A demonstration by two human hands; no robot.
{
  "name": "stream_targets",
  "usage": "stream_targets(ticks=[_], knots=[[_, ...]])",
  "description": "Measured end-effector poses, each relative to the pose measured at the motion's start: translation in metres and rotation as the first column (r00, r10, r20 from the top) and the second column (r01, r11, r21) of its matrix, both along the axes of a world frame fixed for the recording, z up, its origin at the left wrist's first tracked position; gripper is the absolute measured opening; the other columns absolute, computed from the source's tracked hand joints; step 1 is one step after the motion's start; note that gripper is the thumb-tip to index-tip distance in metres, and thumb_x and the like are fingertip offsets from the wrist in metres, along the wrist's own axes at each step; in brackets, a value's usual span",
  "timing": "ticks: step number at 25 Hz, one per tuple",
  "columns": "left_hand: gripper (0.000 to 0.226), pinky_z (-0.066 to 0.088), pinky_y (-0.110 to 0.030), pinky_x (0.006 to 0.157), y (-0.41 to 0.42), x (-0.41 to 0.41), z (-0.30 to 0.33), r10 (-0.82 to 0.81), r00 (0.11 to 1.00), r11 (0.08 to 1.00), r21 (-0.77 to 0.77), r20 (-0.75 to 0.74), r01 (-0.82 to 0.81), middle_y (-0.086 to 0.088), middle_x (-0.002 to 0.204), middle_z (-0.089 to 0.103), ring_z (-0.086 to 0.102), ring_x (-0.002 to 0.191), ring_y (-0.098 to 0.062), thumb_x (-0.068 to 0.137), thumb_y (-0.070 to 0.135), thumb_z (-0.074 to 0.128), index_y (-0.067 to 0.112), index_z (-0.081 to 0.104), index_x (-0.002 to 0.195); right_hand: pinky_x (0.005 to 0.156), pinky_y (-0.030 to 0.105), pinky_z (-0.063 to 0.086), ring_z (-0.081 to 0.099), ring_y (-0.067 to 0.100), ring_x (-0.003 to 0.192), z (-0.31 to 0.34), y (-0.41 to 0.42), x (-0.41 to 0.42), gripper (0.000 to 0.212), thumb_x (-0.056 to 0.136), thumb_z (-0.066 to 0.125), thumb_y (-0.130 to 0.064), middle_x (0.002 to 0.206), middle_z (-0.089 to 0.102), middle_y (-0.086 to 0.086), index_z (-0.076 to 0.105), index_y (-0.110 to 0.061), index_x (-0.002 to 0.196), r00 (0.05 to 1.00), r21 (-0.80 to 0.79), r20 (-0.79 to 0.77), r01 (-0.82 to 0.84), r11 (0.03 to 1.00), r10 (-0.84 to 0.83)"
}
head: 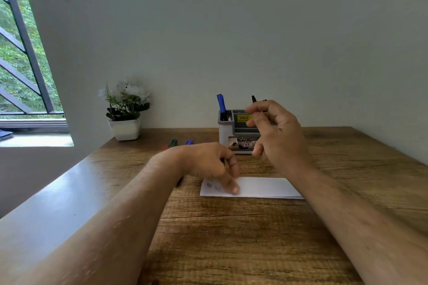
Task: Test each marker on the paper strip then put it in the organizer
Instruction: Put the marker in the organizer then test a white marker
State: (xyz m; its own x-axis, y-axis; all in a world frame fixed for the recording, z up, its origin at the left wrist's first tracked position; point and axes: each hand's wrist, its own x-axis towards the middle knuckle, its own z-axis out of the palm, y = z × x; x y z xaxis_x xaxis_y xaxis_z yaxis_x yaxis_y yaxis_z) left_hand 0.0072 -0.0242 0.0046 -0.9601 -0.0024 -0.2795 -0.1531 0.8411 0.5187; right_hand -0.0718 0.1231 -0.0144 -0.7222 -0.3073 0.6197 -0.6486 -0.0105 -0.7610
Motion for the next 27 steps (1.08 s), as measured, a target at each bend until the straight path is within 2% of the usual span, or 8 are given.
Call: stream_targets(ticks=[3, 7, 9, 12, 14, 17, 22, 27], knots=[[0.03, 0.044, -0.025, 0.078, 0.0, -0.003, -0.001, -0.002, 1.0, 1.0, -0.028, 0.025, 0.002, 0.007, 0.099, 0.058, 0.056, 0.09, -0.01, 0.079, 0.029, 0.079, 0.026, 0.063, 0.104, 0.038, 0.02, 0.042, 0.062, 0.021, 0.043, -0.001, -0.001, 0.0, 0.023, 0.103, 0.046, -0.02, 0.098, 0.069, 0.0, 0.068, -0.027, 0.106, 1.0, 0.028, 0.023, -0.016, 0.999, 0.016], [0.024, 0.044, -0.028, 0.089, -0.002, -0.004, -0.002, 0.015, 1.0, 1.0, -0.02, 0.024, -0.014, 0.004, 0.111, 0.059, 0.056, 0.099, -0.012, 0.08, 0.03, 0.078, 0.028, 0.062, 0.098, 0.043, 0.028, 0.049, 0.063, 0.018, 0.049, -0.001, 0.0, 0.001, 0.03, 0.102, 0.041, -0.013, 0.094, 0.071, 0.005, 0.07, -0.022, 0.105, 0.995, -0.033, 0.051, -0.086, 0.996, 0.088], [0.024, 0.043, -0.029, 0.09, -0.002, -0.004, -0.002, 0.023, 0.999, 0.999, -0.024, 0.028, -0.023, 0.006, 0.11, 0.059, 0.055, 0.099, -0.012, 0.08, 0.03, 0.077, 0.027, 0.063, 0.1, 0.041, 0.024, 0.047, 0.065, 0.017, 0.055, 0.0, 0.001, 0.0, 0.031, 0.099, 0.041, -0.005, 0.093, 0.072, 0.008, 0.069, -0.018, 0.105, 0.992, -0.064, 0.071, -0.104, 0.993, 0.108], [0.023, 0.042, -0.03, 0.091, -0.002, -0.004, -0.002, 0.017, 0.999, 0.999, -0.039, 0.041, -0.015, 0.008, 0.105, 0.057, 0.054, 0.094, -0.009, 0.082, 0.03, 0.076, 0.027, 0.063, 0.1, 0.037, 0.017, 0.042, 0.064, 0.015, 0.047, 0.0, 0.002, 0.001, 0.015, 0.096, 0.056, -0.006, 0.088, 0.073, 0.008, 0.063, -0.015, 0.106, 0.996, -0.01, 0.065, -0.059, 0.998, 0.059], [0.023, 0.042, -0.029, 0.09, -0.001, -0.004, -0.001, 0.017, 0.999, 0.999, -0.044, 0.046, -0.015, 0.009, 0.102, 0.057, 0.053, 0.092, -0.008, 0.082, 0.031, 0.076, 0.027, 0.063, 0.1, 0.037, 0.018, 0.041, 0.058, 0.009, 0.042, -0.001, 0.003, 0.001, 0.006, 0.093, 0.064, -0.019, 0.072, 0.071, 0.009, 0.064, -0.013, 0.096, 0.995, 0.031, 0.081, -0.059, 0.998, 0.056], [0.024, 0.041, -0.027, 0.085, 0.0, -0.004, -0.001, 0.017, 0.999, 0.999, -0.049, 0.039, -0.015, 0.011, 0.098, 0.057, 0.052, 0.087, -0.005, 0.082, 0.032, 0.076, 0.025, 0.064, 0.102, 0.036, 0.018, 0.037, 0.048, 0.008, 0.035, -0.003, 0.003, 0.001, 0.032, 0.097, 0.056, -0.036, 0.05, 0.058, 0.006, 0.067, -0.015, 0.075, 0.986, 0.055, 0.158, -0.057, 0.997, 0.048], [0.027, 0.04, -0.022, 0.073, 0.0, -0.004, -0.001, 0.014, 1.0, 0.997, -0.07, 0.001, -0.014, 0.013, 0.092, 0.054, 0.051, 0.081, -0.002, 0.084, 0.031, 0.073, 0.023, 0.065, 0.109, 0.035, 0.018, 0.035, 0.046, 0.01, 0.033, -0.006, 0.011, -0.003, 0.017, 0.092, 0.059, -0.017, 0.049, 0.056, 0.008, 0.068, -0.011, 0.078, 0.96, 0.139, 0.264, -0.138, 0.981, 0.097], [0.023, 0.038, -0.021, 0.071, 0.001, -0.003, 0.0, 0.005, 1.0, 0.997, -0.076, -0.003, -0.006, 0.015, 0.088, 0.052, 0.049, 0.078, -0.001, 0.087, 0.029, 0.071, 0.023, 0.062, 0.107, 0.039, 0.021, 0.038, 0.046, 0.015, 0.039, -0.011, 0.013, -0.006, 0.013, 0.087, 0.062, -0.017, 0.052, 0.057, 0.009, 0.066, -0.01, 0.077, 0.895, 0.226, 0.371, -0.347, 0.91, 0.249]])
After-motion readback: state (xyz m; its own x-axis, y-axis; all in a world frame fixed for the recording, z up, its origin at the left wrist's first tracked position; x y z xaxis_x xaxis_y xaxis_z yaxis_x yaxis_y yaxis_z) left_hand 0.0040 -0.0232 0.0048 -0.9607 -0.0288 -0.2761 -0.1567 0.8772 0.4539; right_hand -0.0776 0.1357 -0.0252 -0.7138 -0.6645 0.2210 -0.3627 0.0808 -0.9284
